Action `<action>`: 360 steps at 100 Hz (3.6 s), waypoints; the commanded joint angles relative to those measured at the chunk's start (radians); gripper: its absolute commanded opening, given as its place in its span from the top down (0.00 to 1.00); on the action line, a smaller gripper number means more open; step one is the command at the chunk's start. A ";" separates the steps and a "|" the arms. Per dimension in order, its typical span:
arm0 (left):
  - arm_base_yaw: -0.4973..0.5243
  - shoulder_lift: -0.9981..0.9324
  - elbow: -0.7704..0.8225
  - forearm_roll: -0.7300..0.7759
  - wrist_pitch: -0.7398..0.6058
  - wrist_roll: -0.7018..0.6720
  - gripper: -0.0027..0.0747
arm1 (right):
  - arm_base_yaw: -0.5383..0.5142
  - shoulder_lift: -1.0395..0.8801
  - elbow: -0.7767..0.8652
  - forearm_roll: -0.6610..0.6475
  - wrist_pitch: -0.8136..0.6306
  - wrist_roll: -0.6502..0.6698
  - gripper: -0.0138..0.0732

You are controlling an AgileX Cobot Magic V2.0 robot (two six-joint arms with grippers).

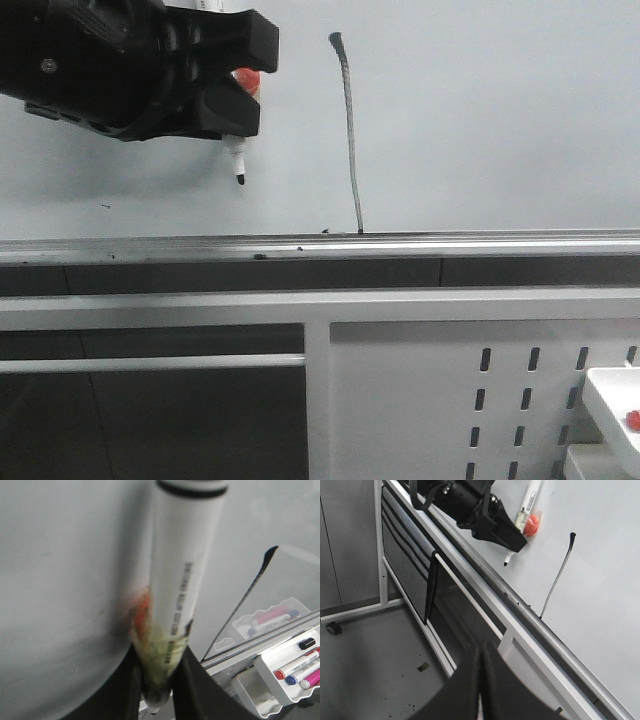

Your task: Write number 1 on whiteboard

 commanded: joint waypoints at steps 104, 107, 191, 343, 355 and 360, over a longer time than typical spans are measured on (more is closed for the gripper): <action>0.030 -0.114 -0.046 0.016 -0.071 0.056 0.30 | -0.007 0.004 -0.024 0.014 -0.123 -0.001 0.90; 0.030 -0.133 -0.046 0.016 -0.051 0.067 0.30 | -0.007 0.004 -0.024 0.014 -0.130 -0.001 0.90; 0.029 -1.016 0.315 0.016 0.381 0.071 0.99 | -0.007 -0.287 -0.026 0.054 -0.187 -0.001 0.90; 0.387 -1.312 0.669 0.360 0.100 0.067 0.99 | -0.007 -0.291 -0.026 0.054 -0.187 -0.001 0.90; 0.454 -1.372 0.736 0.377 0.103 0.034 0.99 | -0.007 -0.291 -0.026 0.054 -0.187 -0.001 0.90; 0.472 -1.391 0.760 0.390 0.112 0.002 0.99 | -0.007 -0.291 -0.026 0.054 -0.187 -0.001 0.90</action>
